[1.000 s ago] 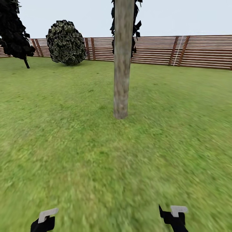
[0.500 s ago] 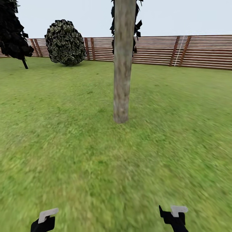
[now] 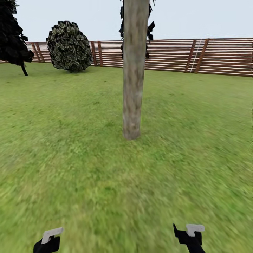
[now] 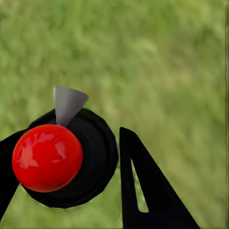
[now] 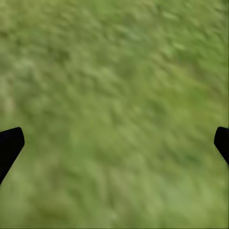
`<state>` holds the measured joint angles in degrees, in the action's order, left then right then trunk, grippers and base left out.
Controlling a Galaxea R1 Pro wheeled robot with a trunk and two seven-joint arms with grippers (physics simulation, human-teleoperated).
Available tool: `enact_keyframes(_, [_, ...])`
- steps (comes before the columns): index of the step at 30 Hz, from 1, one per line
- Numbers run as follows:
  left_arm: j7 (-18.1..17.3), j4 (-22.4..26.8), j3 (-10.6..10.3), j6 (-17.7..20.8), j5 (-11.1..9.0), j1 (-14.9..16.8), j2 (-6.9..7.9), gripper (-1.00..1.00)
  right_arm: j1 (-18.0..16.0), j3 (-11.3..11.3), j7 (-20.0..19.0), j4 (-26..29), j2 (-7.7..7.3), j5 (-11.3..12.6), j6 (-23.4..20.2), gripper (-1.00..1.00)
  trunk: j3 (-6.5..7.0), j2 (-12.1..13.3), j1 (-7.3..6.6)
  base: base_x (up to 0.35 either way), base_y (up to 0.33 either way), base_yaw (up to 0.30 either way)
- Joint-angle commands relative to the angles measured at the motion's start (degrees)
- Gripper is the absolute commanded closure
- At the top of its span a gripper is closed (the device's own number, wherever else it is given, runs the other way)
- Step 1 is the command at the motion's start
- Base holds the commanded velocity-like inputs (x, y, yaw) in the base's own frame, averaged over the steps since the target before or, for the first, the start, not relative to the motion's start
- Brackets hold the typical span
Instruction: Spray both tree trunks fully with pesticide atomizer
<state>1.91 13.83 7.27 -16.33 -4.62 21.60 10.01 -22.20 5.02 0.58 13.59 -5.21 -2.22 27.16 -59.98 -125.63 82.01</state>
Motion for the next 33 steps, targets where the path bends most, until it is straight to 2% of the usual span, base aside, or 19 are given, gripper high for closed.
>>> enact_keyframes(1, [0.0,0.0,-0.1,-0.2,-0.5,0.0,0.01,1.0,0.0,0.3,0.0,-0.1,0.02,-0.2,0.2,-1.0,-0.02,0.0,0.03,0.338,0.0,-0.156])
enact_keyframes(7, [0.0,0.0,-0.1,-0.2,-0.5,0.0,0.08,1.0,0.0,0.3,0.0,-0.1,0.03,-0.2,0.2,-1.0,0.13,0.0,0.03,0.338,0.0,-0.187])
enact_keyframes(15, [0.0,0.0,-0.1,-0.2,-0.5,0.0,0.15,1.0,0.0,0.1,-0.3,0.0,0.15,-0.2,0.3,-1.0,0.15,0.0,0.03,0.335,-0.025,-0.017])
enact_keyframes(30, [-0.5,0.7,-0.1,-0.1,-0.3,0.4,0.47,1.0,-0.1,0.2,-0.2,0.4,-0.1,-0.4,0.2,-1.0,0.15,0.0,0.03,0.285,-0.149,0.0])
enact_keyframes(33, [-0.8,0.9,-0.7,0.2,0.3,0.9,0.51,1.0,-0.1,-0.3,-0.5,3.3,-0.33,-1.0,0.1,-1.0,0.15,0.0,0.03,0.277,-0.163,0.0])
